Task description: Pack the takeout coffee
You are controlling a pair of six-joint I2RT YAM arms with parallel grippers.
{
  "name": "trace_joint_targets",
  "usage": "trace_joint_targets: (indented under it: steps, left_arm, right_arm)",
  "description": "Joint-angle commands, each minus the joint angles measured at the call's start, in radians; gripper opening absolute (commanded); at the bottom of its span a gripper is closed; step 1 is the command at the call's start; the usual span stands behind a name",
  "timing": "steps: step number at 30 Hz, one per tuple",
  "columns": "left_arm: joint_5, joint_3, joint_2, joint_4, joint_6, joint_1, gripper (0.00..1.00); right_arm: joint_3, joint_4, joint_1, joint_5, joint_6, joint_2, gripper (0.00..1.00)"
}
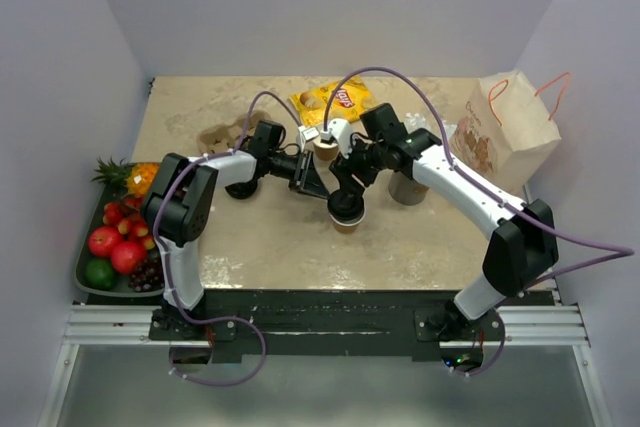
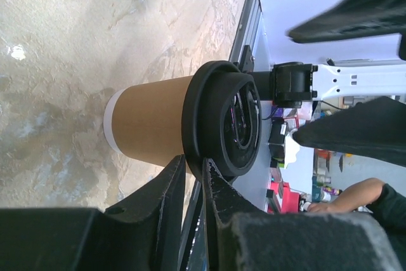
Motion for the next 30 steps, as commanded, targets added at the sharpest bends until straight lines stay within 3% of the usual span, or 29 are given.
trace_joint_targets:
  steps: [1,17,30]
  left_arm:
    - [0.014,0.036,-0.060,0.004,0.033,-0.007,0.22]
    - [0.029,0.049,-0.060,0.015,0.033,-0.019,0.25]
    - [0.029,0.058,-0.054,0.007,0.035,-0.025,0.27]
  right_arm:
    - [0.019,0.002,0.004,0.024,0.014,0.010,0.63]
    - [-0.023,-0.024,0.004,0.079,0.003,0.028,0.59]
    - [-0.044,-0.053,0.004,0.088,-0.011,0.038,0.43]
